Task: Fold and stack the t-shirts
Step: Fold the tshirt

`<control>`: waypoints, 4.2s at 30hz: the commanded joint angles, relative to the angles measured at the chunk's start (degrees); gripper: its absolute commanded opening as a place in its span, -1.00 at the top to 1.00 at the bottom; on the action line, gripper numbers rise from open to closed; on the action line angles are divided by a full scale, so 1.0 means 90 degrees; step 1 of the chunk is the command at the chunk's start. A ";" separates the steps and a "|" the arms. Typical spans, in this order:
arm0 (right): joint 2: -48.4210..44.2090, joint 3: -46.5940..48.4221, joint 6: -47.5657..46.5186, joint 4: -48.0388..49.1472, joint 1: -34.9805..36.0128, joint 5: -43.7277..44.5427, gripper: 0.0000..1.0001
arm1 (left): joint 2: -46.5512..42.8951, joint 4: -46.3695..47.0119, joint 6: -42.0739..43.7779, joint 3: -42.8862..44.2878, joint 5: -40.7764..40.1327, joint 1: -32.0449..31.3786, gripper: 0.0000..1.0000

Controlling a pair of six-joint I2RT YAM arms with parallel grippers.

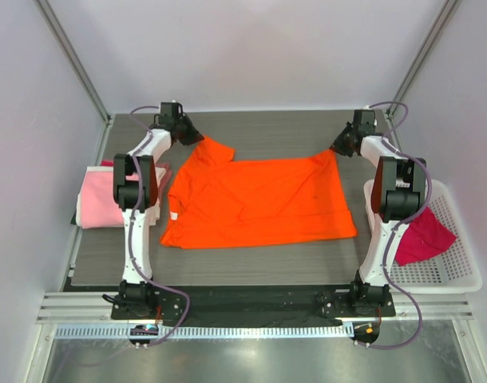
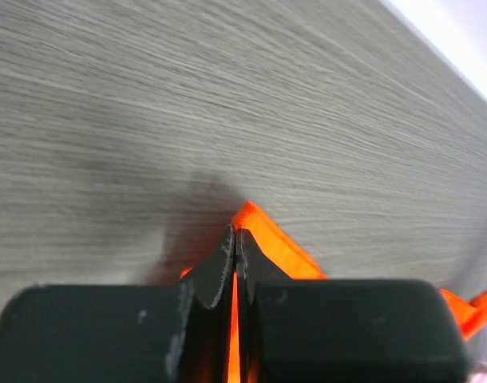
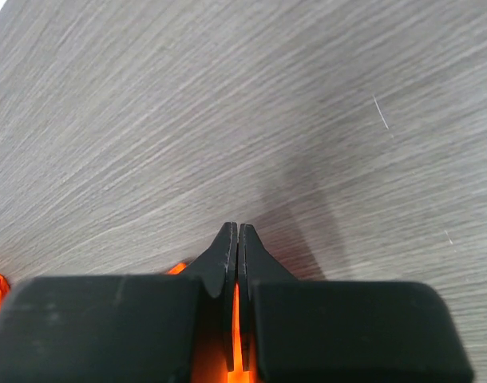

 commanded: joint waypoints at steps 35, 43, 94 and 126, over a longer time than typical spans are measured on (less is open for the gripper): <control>-0.1186 -0.0739 -0.0266 -0.0504 -0.0148 0.0371 0.98 | -0.5409 0.0849 0.1237 -0.4279 -0.1664 -0.0817 1.00; -0.1117 -0.0650 -0.0197 -0.0563 -0.0158 0.0068 0.95 | -0.6171 0.0625 0.1276 -0.4807 -0.2249 -0.1091 1.00; -0.4271 -0.4146 -0.0012 -0.0241 -0.0314 0.0664 0.97 | -0.9832 0.0039 0.0886 -0.8263 -0.4682 -0.2995 1.00; -0.3892 -0.3835 0.0349 0.1204 0.2898 -0.0977 0.08 | -0.9485 -0.1886 -0.0610 -0.7963 -0.4106 -0.2811 -0.61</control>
